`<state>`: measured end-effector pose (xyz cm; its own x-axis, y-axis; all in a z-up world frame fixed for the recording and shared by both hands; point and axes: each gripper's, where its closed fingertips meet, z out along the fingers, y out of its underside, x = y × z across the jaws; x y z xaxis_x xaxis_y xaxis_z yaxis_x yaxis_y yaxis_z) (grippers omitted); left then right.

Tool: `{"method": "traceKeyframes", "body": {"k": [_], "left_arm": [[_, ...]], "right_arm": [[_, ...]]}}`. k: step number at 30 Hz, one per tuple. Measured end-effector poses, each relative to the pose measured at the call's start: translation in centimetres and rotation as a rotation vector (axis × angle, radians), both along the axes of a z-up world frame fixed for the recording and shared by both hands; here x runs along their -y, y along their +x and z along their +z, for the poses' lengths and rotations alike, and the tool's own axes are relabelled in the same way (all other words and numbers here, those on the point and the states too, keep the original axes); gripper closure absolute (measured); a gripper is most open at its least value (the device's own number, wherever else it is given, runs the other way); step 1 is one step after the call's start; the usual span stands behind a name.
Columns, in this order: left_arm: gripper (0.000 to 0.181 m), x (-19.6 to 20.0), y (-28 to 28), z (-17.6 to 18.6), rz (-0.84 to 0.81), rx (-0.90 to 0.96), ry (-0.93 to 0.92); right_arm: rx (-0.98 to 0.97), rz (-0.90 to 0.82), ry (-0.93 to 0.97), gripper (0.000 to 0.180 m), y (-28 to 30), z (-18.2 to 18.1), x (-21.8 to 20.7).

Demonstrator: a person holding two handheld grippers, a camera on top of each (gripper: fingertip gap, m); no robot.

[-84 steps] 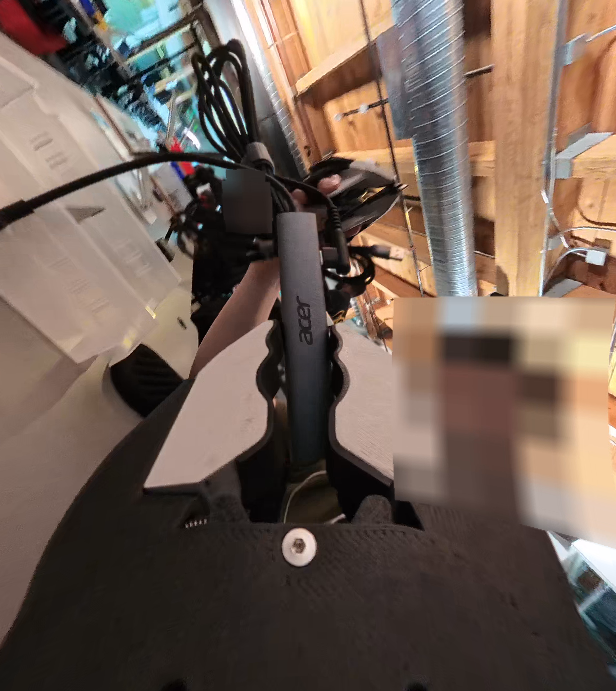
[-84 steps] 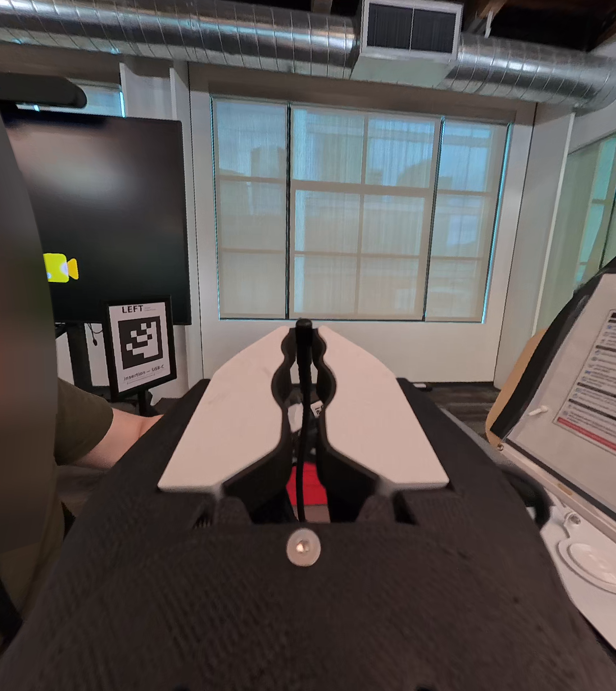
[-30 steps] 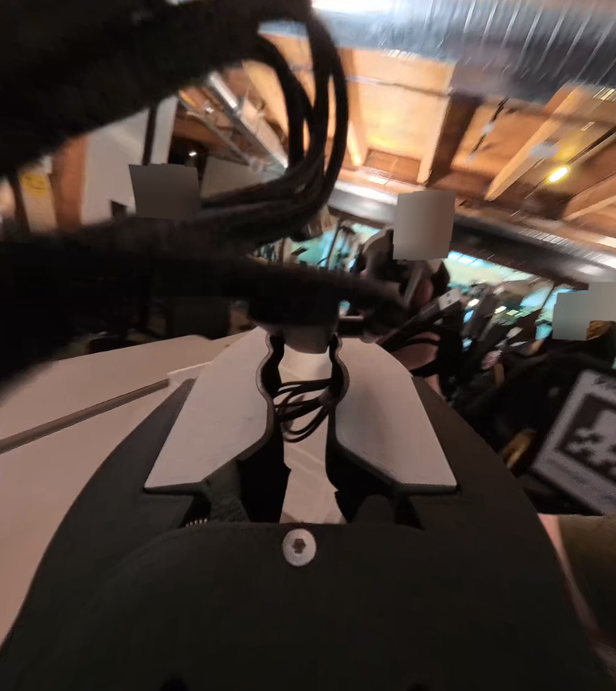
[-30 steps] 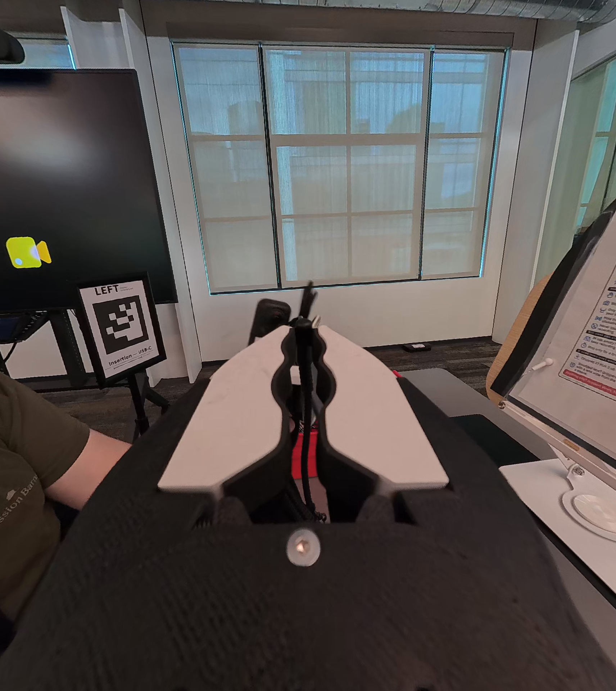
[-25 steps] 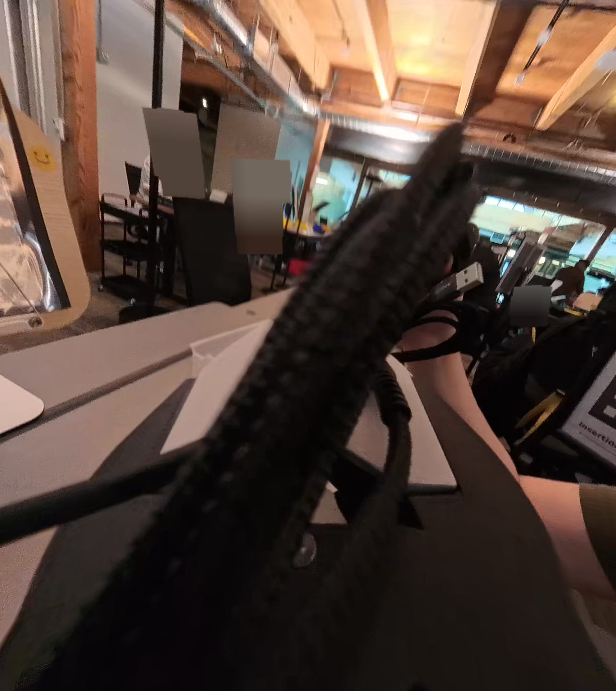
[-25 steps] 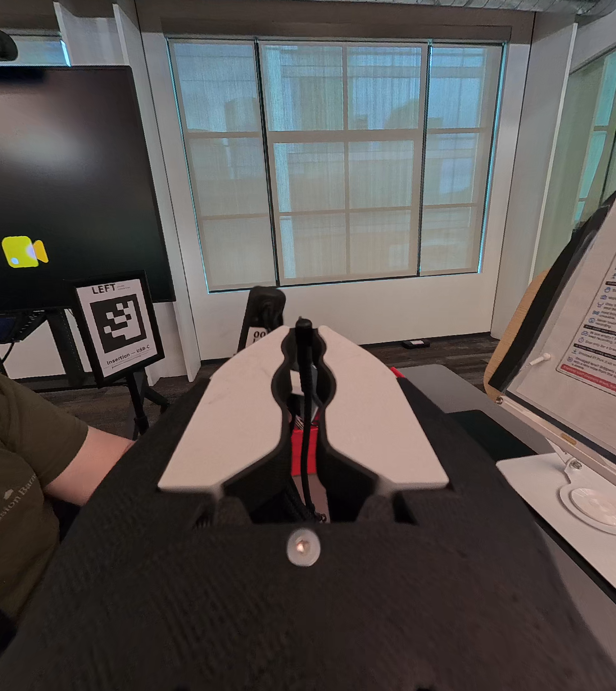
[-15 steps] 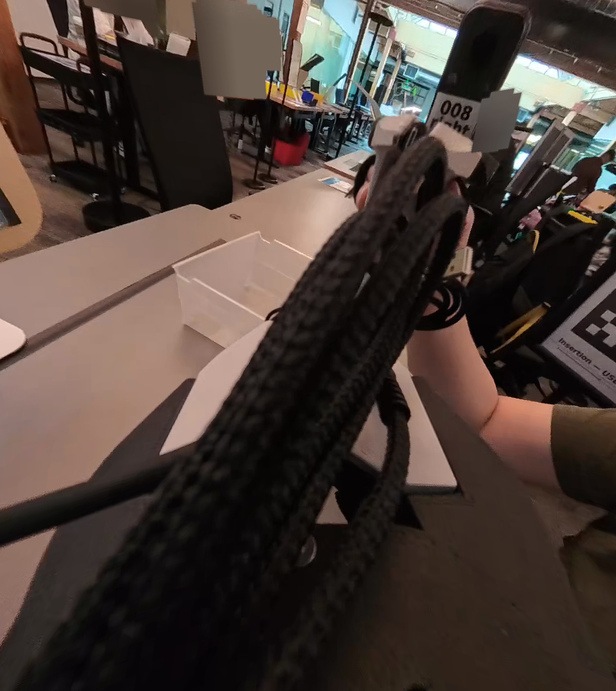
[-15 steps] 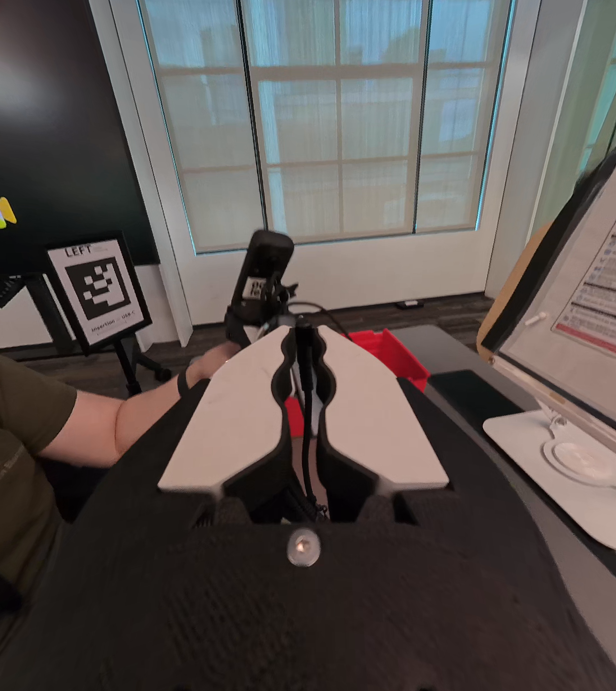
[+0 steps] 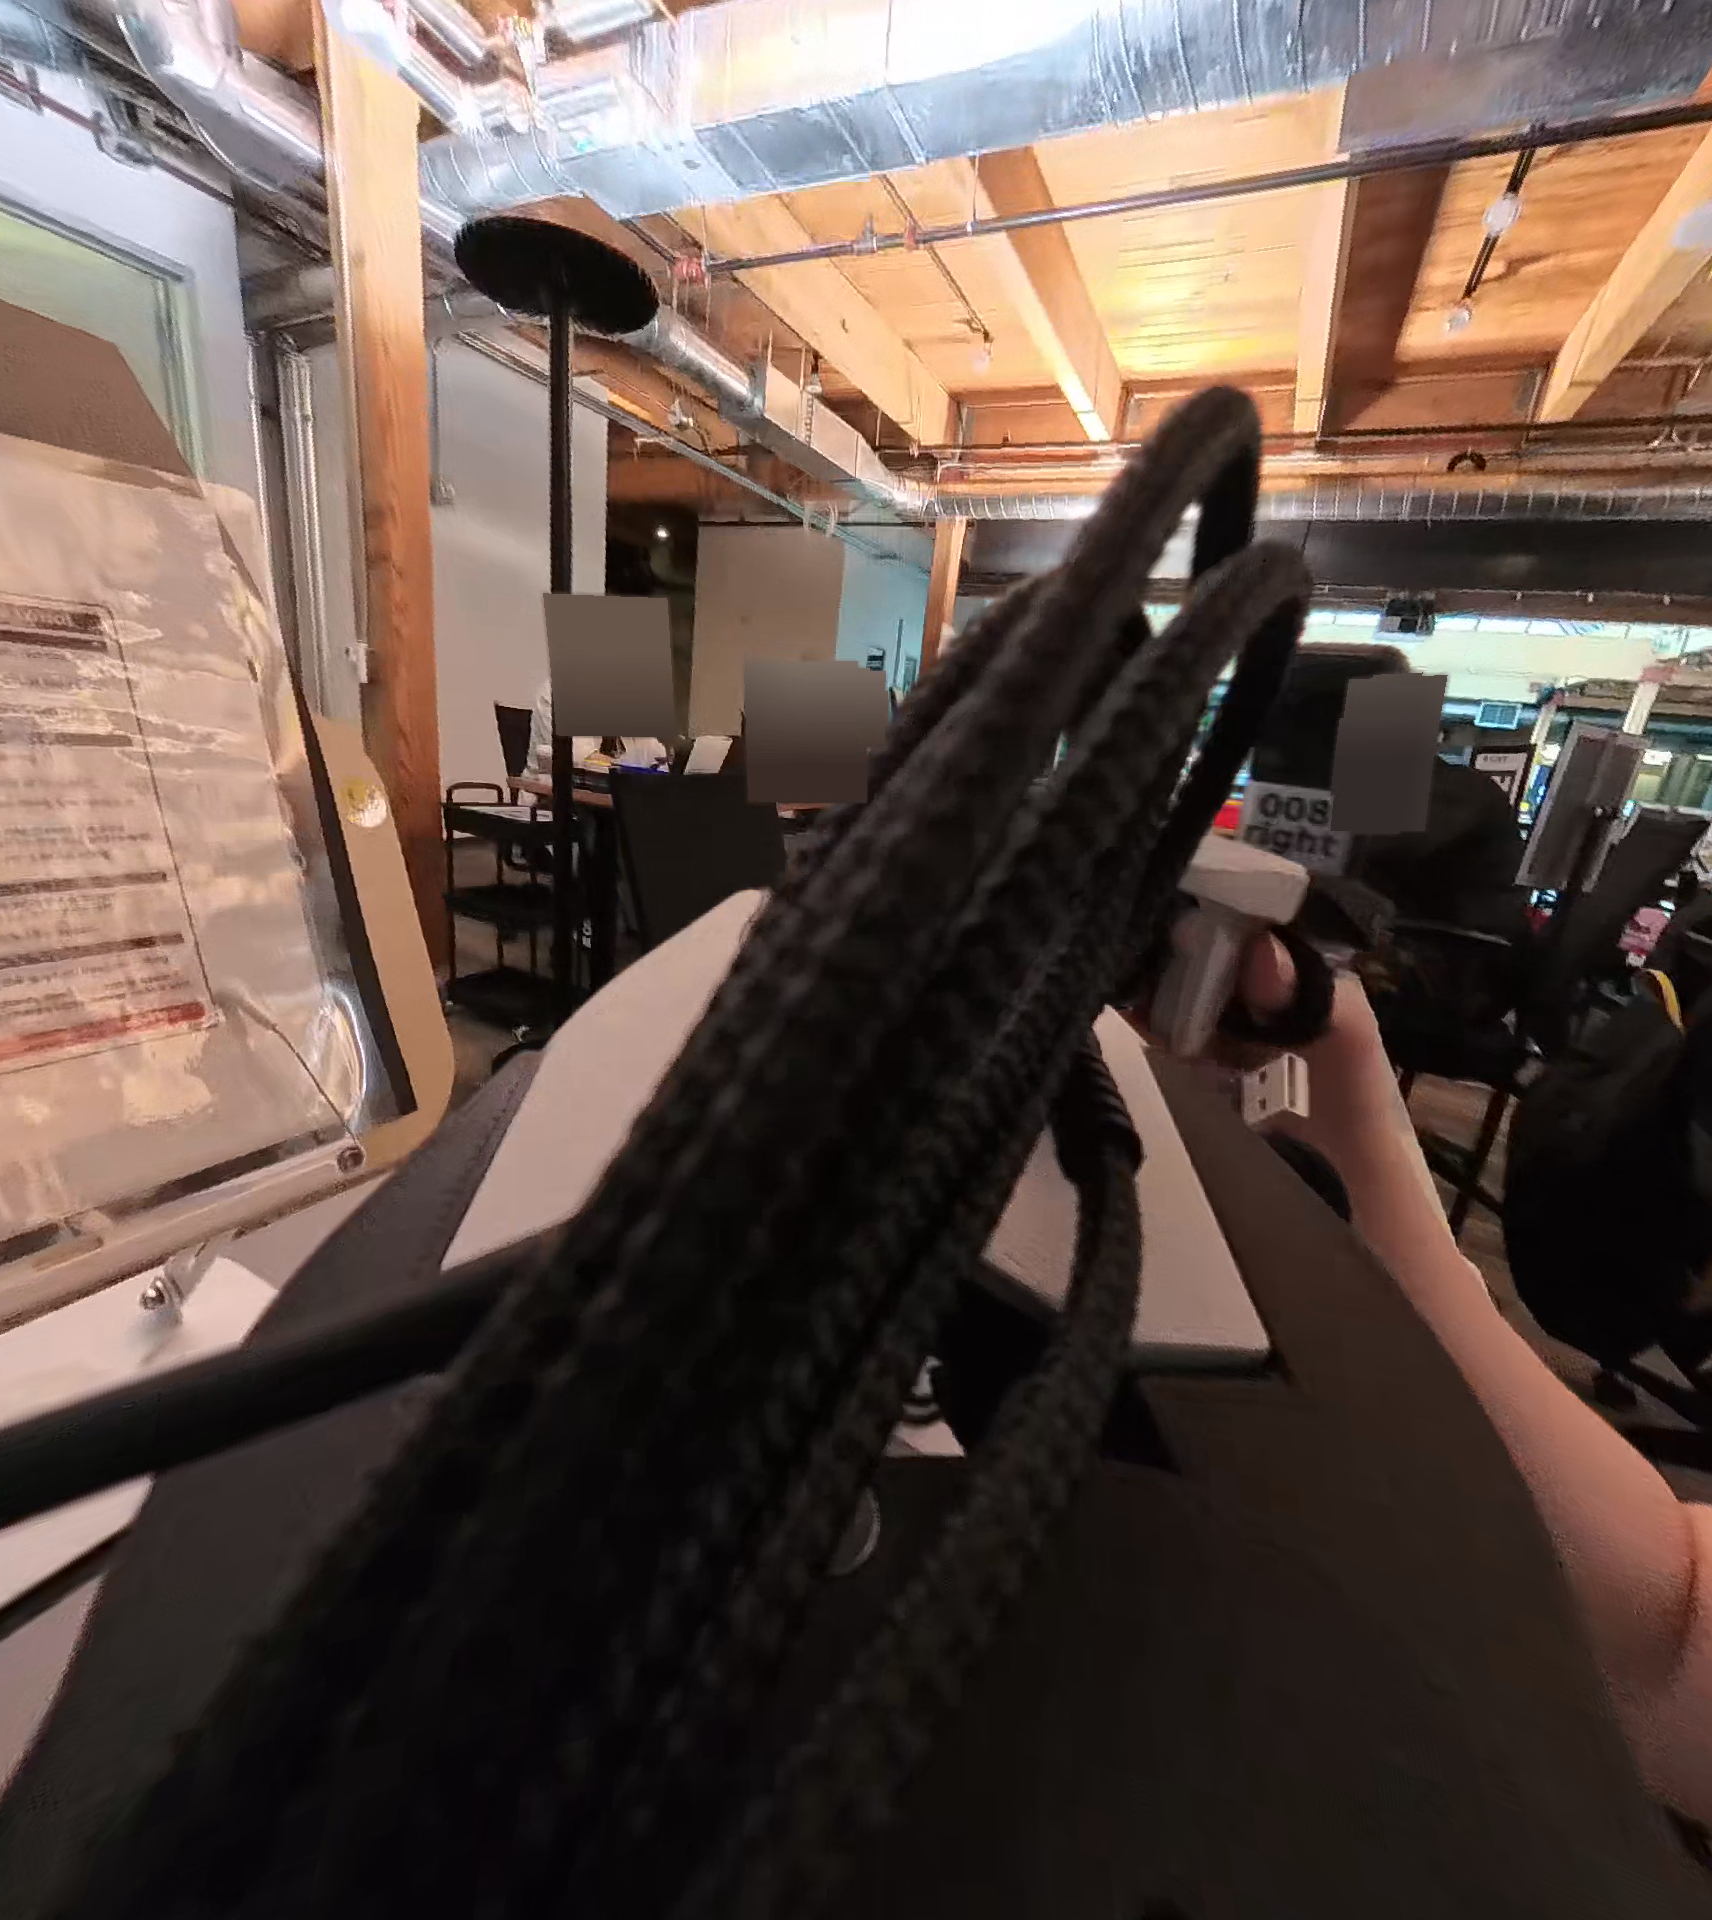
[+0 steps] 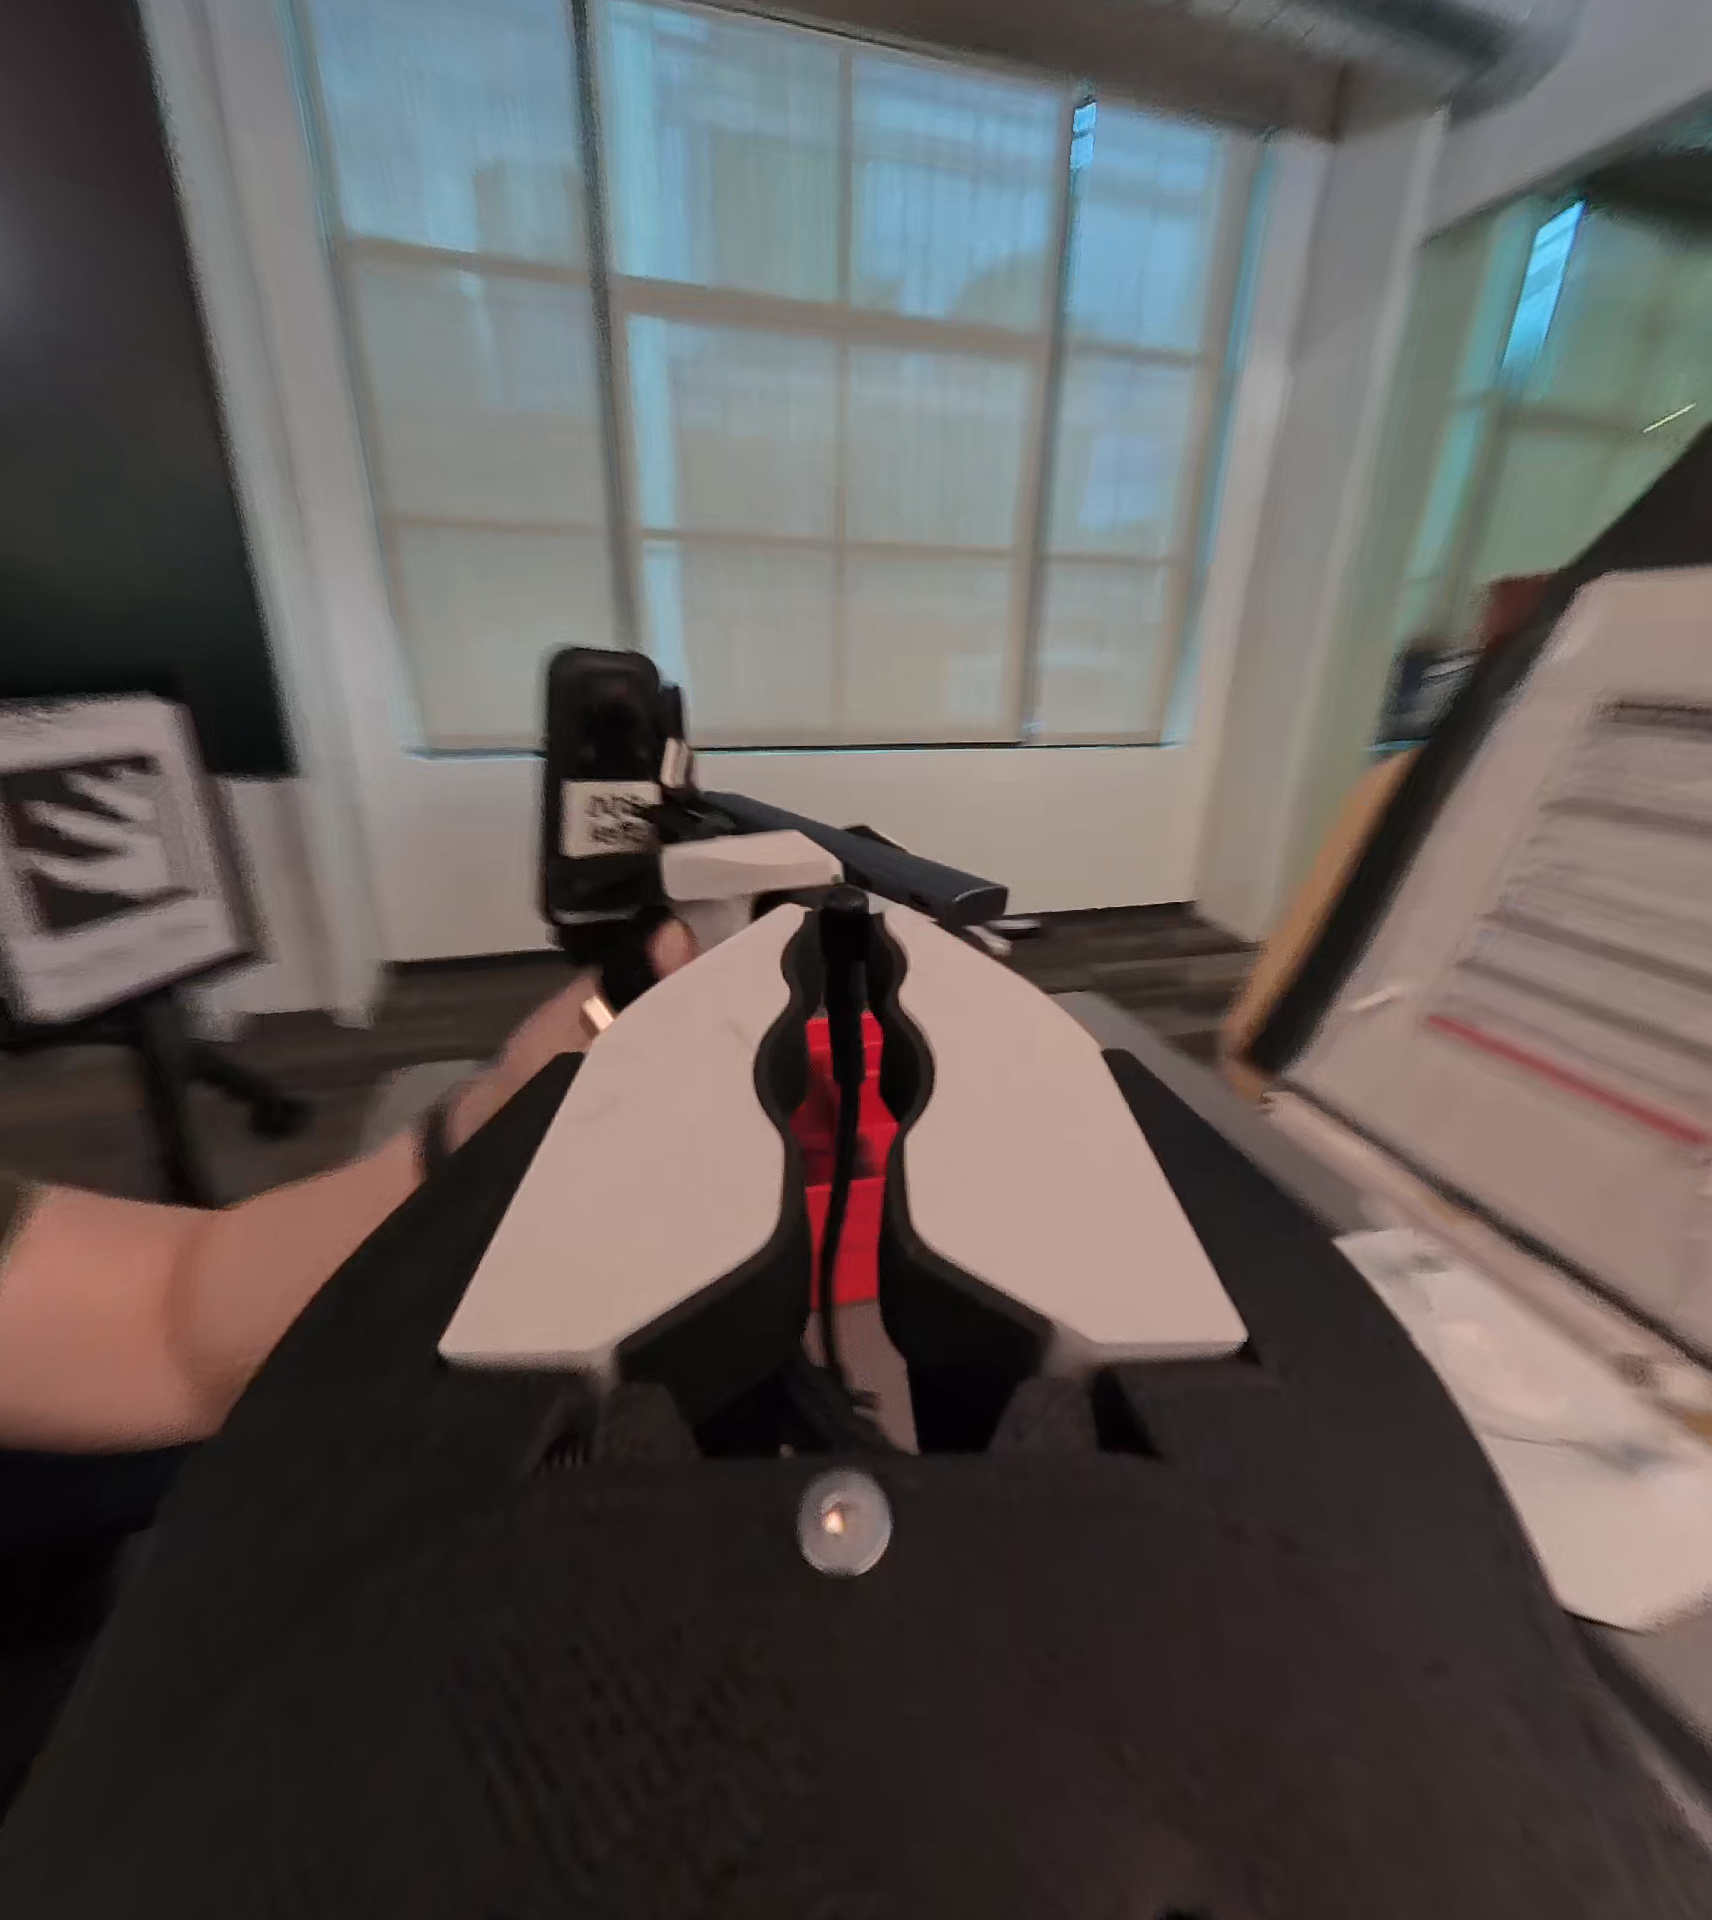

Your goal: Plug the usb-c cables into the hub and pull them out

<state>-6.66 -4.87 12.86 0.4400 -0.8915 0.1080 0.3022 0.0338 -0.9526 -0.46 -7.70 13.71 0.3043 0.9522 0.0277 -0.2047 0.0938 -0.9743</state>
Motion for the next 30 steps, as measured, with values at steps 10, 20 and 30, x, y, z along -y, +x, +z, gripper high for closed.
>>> {"method": "traceKeyframes", "body": {"k": [10, 20, 30], "left_arm": [[0.134, -2.0, -1.0, -2.0, 0.135, -0.341, -0.096], [0.158, -4.0, -2.5, -6.0, 0.131, -0.438, -0.279], [0.116, -5.1, -4.1, -8.2, 0.186, -0.55, -0.358]], "right_arm": [[0.317, -0.471, 0.389, 0.172, -1.2, -1.6, -2.0], [0.578, -0.627, 0.606, 0.171, -5.8, -7.1, -5.0], [0.627, -0.707, 0.612, 0.172, -8.1, -10.3, -6.3]]}}
